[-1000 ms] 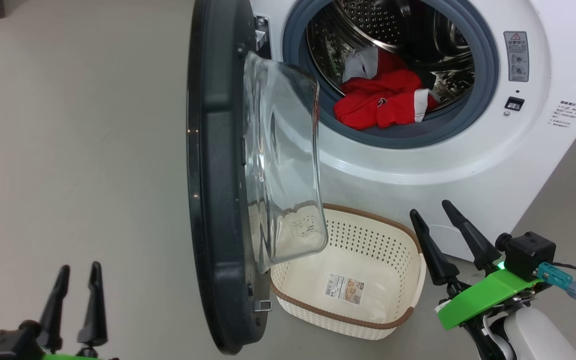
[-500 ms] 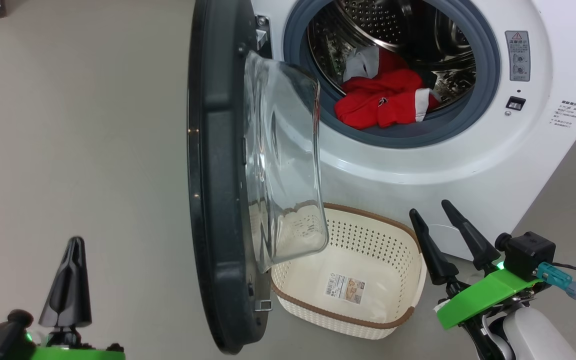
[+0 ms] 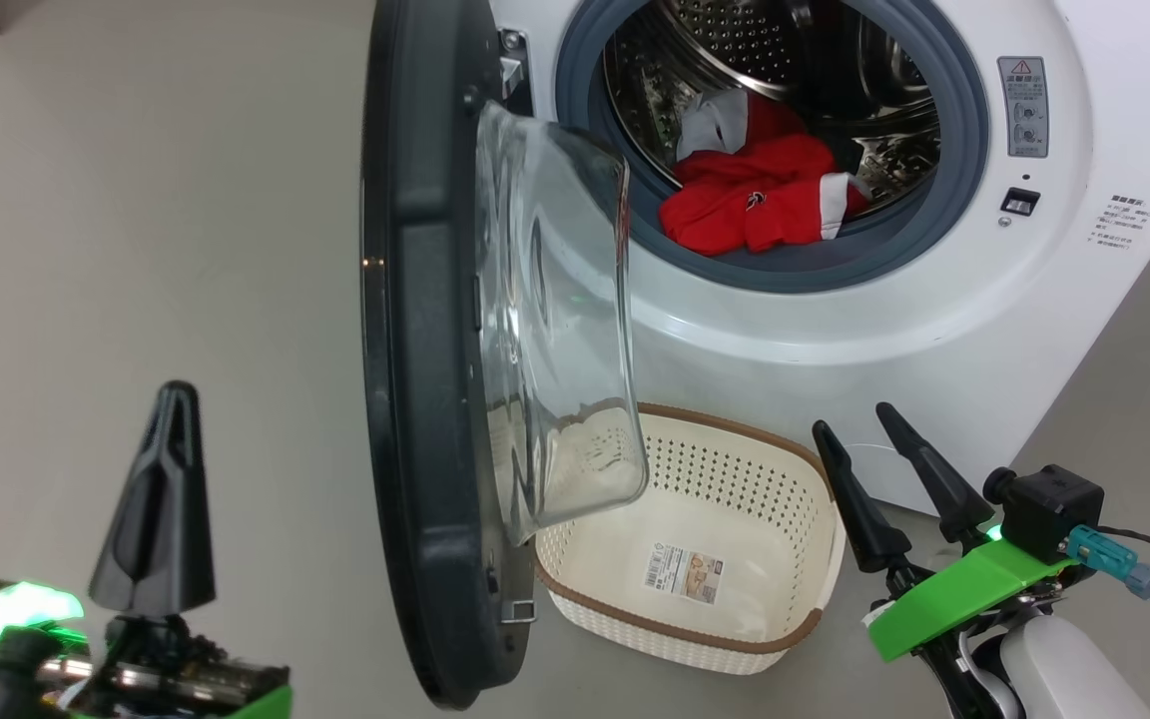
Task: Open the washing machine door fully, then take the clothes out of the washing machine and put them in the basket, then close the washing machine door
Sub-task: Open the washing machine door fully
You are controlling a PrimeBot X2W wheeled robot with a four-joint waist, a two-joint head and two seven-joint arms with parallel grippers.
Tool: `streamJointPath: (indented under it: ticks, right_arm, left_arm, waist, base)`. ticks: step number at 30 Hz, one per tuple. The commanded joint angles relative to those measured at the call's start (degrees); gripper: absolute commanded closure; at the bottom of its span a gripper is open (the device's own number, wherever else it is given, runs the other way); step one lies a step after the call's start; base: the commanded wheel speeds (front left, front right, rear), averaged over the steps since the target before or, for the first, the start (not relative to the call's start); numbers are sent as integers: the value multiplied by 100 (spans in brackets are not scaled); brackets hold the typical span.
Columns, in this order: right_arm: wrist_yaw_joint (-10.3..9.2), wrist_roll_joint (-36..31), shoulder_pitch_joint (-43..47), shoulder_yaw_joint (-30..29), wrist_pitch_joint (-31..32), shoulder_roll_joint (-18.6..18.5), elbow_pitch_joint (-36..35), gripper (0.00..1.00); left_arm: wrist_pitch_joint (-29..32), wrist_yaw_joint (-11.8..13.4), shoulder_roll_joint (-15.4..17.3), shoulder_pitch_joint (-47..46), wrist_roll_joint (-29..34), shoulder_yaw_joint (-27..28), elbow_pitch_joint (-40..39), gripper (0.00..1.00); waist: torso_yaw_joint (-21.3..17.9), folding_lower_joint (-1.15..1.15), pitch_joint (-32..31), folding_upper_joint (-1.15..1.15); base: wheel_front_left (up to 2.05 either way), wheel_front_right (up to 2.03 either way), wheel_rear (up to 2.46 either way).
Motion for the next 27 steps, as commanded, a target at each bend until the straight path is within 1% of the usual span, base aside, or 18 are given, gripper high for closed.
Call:
streamJointPath:
  ticks: [1, 6, 12, 18, 22, 27]
  right_arm:
    - [9, 19, -34, 126, -69, -13, -124, 0]
    - [9, 25, -55, 146, -69, -2, -113, 0]
    - [9, 37, -62, 156, -69, 18, -93, 0]
    - [9, 56, -67, 167, -69, 16, -88, 0]
    - [9, 60, -74, 180, -69, 15, -83, 0]
    - [9, 69, -80, 186, -69, 13, -71, 0]
  left_arm:
    - [-19, -27, 78, -282, 86, 147, -224, 100]
    - [167, -107, 66, -300, 155, -209, -570, 100]
    - [444, -213, 49, -289, 120, -656, -671, 100]
    - [638, -351, 43, -278, -3, -1246, -545, 100]
    - [740, -380, 50, -253, -91, -1422, -379, 100]
    - [832, -433, 54, -227, -210, -1809, -115, 100]
  waist:
    - [-3, 0, 8, 0]
    - [-11, 0, 19, 0]
    - [8, 0, 26, 0]
    - [27, 0, 29, 0]
    - [31, 0, 37, 0]
    - [32, 0, 39, 0]
  base:
    - [0, 0, 0]
    - [0, 0, 0]
    - [0, 0, 0]
    - [0, 0, 0]
    - [0, 0, 0]
    - [0, 0, 0]
